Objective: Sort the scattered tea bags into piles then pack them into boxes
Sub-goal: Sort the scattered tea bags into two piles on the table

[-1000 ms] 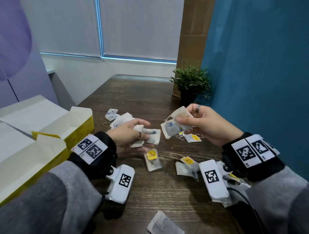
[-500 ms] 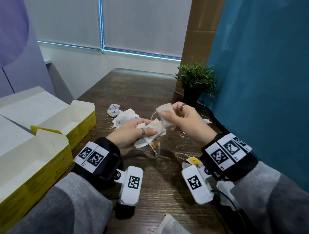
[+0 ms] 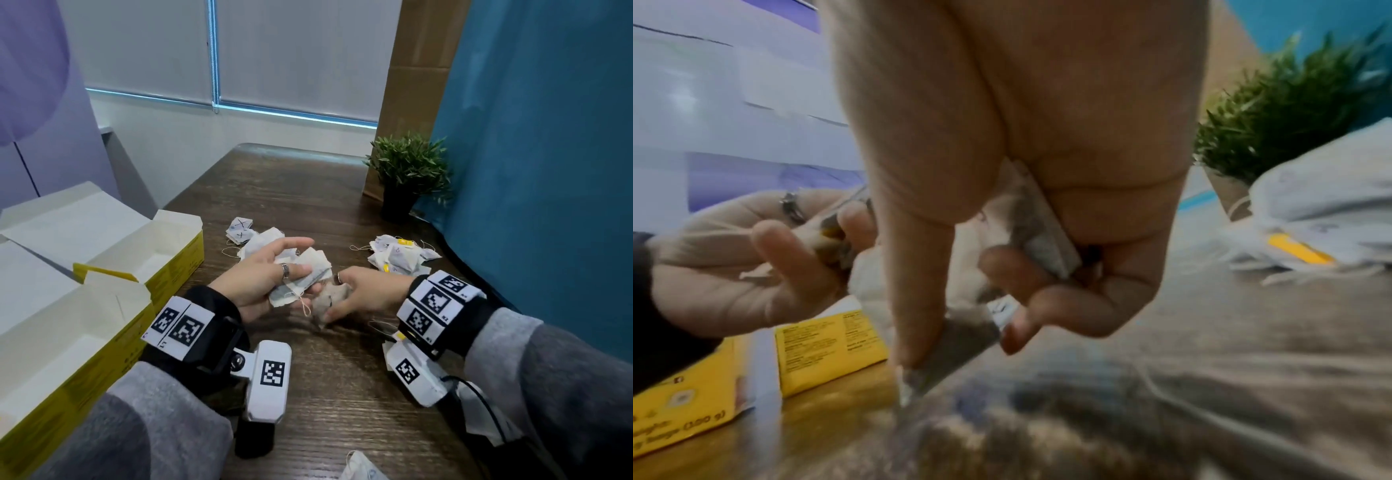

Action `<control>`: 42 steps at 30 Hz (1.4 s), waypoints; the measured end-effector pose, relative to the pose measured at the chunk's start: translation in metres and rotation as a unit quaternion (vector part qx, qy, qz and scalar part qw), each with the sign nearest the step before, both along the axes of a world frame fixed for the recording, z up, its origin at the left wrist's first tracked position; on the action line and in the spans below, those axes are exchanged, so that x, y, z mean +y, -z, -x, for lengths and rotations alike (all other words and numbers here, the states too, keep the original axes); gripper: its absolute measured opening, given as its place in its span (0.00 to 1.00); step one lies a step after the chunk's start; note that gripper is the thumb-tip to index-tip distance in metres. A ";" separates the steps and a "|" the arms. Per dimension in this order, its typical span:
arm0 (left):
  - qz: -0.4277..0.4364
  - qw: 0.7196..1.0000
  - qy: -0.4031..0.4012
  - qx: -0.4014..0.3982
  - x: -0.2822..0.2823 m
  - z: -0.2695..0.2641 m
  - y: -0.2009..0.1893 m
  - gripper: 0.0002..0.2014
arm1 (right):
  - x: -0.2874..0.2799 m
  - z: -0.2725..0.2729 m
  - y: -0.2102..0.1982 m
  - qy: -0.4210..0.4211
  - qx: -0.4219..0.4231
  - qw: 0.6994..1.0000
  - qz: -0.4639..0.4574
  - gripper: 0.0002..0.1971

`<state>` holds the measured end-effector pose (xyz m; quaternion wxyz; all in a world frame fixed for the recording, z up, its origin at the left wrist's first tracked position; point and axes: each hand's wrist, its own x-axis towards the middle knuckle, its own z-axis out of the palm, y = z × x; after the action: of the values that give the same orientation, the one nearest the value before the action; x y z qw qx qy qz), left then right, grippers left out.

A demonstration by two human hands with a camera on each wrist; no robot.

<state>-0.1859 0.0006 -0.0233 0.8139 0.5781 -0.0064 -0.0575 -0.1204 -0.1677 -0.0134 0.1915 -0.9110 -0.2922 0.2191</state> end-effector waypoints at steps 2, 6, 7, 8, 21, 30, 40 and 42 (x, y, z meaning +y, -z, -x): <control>0.005 0.999 -0.030 0.008 0.004 -0.002 0.000 0.15 | -0.001 -0.003 -0.004 0.014 -0.004 0.998 -0.058 0.16; 0.002 0.994 -0.108 0.036 0.005 -0.007 0.000 0.08 | -0.008 -0.004 -0.017 0.076 0.008 0.978 -0.194 0.14; 0.003 0.993 -0.109 0.038 0.004 -0.008 0.001 0.10 | -0.009 -0.005 -0.019 0.076 0.020 0.971 -0.227 0.13; 0.003 0.995 -0.097 0.039 0.003 -0.008 0.001 0.14 | -0.008 -0.005 -0.021 0.068 0.038 0.963 -0.258 0.12; 0.000 0.997 -0.070 -0.016 0.001 -0.005 0.006 0.21 | -0.037 -0.001 -0.030 0.129 0.217 0.896 -0.366 0.18; -0.017 0.999 -0.034 0.008 0.002 -0.006 0.009 0.15 | -0.100 -0.017 -0.021 0.105 0.177 0.942 -0.266 0.15; -0.007 0.999 -0.046 0.015 0.005 -0.007 0.010 0.15 | -0.095 -0.005 -0.007 0.003 0.059 0.979 0.196 0.25; 0.001 0.999 -0.049 0.013 0.004 -0.007 0.009 0.17 | -0.094 0.000 -0.013 -0.014 0.016 0.972 0.235 0.17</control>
<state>-0.1793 0.0050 -0.0328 0.8165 0.5759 0.0327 -0.0253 -0.1204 -0.2616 0.0000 -0.0263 -0.9226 -0.2423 0.2989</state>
